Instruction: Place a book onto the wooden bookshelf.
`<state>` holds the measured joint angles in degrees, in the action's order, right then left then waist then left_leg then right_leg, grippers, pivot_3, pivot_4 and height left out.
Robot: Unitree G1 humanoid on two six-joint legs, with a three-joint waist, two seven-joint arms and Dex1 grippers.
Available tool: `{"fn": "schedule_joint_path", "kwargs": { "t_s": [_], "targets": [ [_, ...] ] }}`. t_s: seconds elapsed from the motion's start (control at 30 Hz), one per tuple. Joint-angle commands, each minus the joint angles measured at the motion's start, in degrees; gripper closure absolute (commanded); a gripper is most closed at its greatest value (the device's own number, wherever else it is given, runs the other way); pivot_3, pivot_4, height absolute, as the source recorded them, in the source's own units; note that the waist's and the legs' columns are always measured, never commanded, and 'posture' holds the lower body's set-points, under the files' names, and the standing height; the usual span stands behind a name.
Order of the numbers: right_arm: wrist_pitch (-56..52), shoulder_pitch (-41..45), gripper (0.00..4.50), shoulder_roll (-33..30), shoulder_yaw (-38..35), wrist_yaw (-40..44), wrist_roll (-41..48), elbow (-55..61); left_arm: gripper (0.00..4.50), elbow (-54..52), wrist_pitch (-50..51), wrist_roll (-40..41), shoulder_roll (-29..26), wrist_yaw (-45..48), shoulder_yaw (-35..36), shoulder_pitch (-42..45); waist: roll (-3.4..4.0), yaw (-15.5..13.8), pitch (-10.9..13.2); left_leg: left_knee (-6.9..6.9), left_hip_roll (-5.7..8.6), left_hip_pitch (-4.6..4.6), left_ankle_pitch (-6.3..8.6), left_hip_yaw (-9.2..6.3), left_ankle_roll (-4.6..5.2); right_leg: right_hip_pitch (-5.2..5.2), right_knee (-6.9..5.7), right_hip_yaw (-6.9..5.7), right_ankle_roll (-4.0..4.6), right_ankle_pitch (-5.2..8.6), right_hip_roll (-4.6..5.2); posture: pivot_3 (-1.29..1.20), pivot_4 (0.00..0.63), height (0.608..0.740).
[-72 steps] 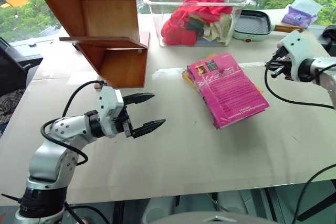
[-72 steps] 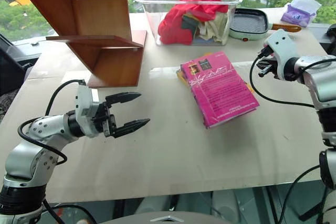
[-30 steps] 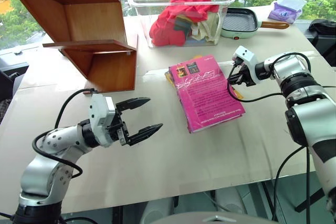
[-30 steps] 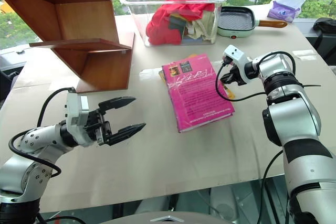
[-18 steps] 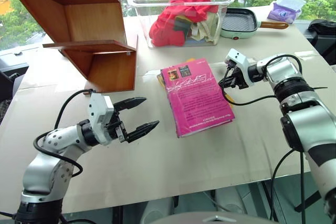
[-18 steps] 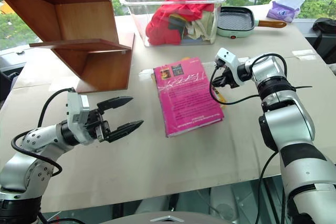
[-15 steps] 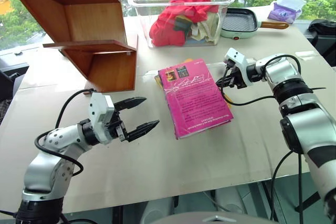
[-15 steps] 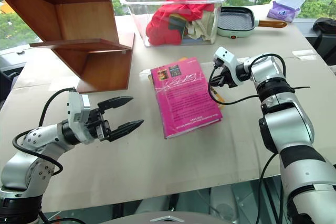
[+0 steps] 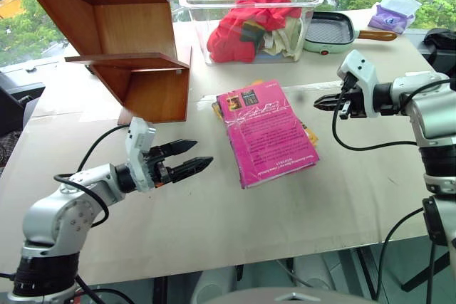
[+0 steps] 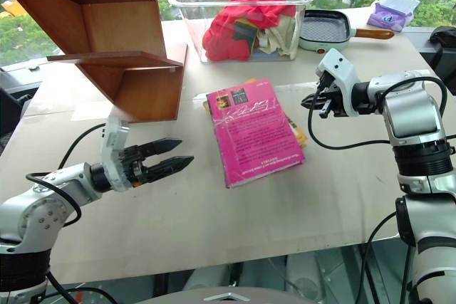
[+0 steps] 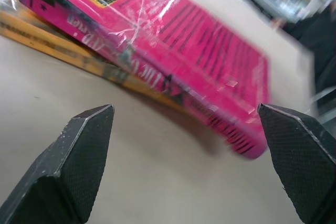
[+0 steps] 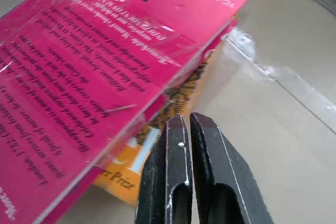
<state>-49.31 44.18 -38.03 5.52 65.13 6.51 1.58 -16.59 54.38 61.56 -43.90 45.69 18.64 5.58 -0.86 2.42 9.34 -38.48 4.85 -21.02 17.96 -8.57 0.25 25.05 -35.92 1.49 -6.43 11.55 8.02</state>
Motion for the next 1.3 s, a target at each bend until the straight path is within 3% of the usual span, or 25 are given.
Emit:
{"fn": "schedule_joint_path", "kwargs": {
  "t_s": [0.03, 0.27, 0.77, 0.87, 1.03, 1.17, 1.3],
  "targets": [
    [-0.5, -1.5, 4.44, 0.8, 0.4, -3.5, 1.2, 3.5, 0.0, 1.3, 7.6, 8.2, -1.8, -2.9, 3.5, 1.3, 0.0, 0.0, 0.0, -0.03, 0.0, 0.0, 0.0, 0.02, 0.0, 0.0, 0.0, 0.01, 0.0, 0.0, 0.0, 0.0, 0.15, 0.725],
    [1.7, -2.0, 4.44, 3.1, 5.7, -6.0, 1.3, 2.0, 0.0, 4.3, 13.6, 14.2, -1.8, -8.8, 5.7, 2.4, 0.0, 0.0, 0.0, -0.02, 0.0, 0.01, 0.0, 0.03, -0.01, 0.01, 0.03, 0.02, 0.03, -0.02, 0.0, 0.0, 0.15, 0.725],
    [3.0, -1.6, 4.44, 7.0, 9.6, -7.2, 3.5, 1.5, 0.0, 2.3, 14.0, 14.9, -3.1, -10.6, 8.4, -3.5, -0.01, 0.0, 0.0, -0.01, 0.0, 0.02, 0.0, 0.04, -0.01, 0.01, 0.05, 0.03, 0.05, -0.03, 0.0, 0.0, 0.15, 0.725],
    [3.9, -2.5, 4.44, 4.9, 7.4, -6.8, 4.3, 2.4, 0.0, 4.0, 14.5, 14.5, -3.5, -11.2, 7.4, -2.6, -0.01, -0.2, 0.0, -0.01, 0.01, 0.01, 0.0, 0.04, -0.01, 0.0, 0.05, 0.02, 0.05, -0.03, 0.0, 0.0, 0.15, 0.725],
    [6.0, -9.0, 4.44, -0.7, -2.4, -3.1, 12.3, 11.9, 0.0, 11.5, 16.8, 12.9, -3.6, -11.1, 3.5, 3.9, -0.02, -1.0, 0.0, -0.02, 0.05, -0.05, 0.0, 0.09, -0.01, -0.01, 0.08, -0.14, 0.06, -0.02, 0.01, 0.0, 0.15, 0.725],
    [1.3, -16.9, 3.3, -4.2, -13.4, -1.8, 22.8, 22.8, 0.0, 19.2, 19.1, 10.4, -3.6, -7.4, -0.5, 10.9, -0.06, -1.3, 0.0, -0.01, 0.04, -0.04, 0.0, 0.13, -0.01, -0.01, 0.06, -0.16, 0.06, -0.03, 0.01, 0.0, 0.15, 0.725],
    [-2.5, -27.4, 1.53, -4.9, -27.5, -4.2, 35.1, 35.6, 0.0, 27.6, 18.5, 4.6, -2.9, -1.5, -6.2, 17.7, -0.08, -1.7, -0.1, -0.01, 0.04, -0.02, 0.0, 0.16, -0.01, -0.01, 0.06, -0.17, 0.06, -0.03, 0.01, 0.0, 0.15, 0.725]
  ]
}}
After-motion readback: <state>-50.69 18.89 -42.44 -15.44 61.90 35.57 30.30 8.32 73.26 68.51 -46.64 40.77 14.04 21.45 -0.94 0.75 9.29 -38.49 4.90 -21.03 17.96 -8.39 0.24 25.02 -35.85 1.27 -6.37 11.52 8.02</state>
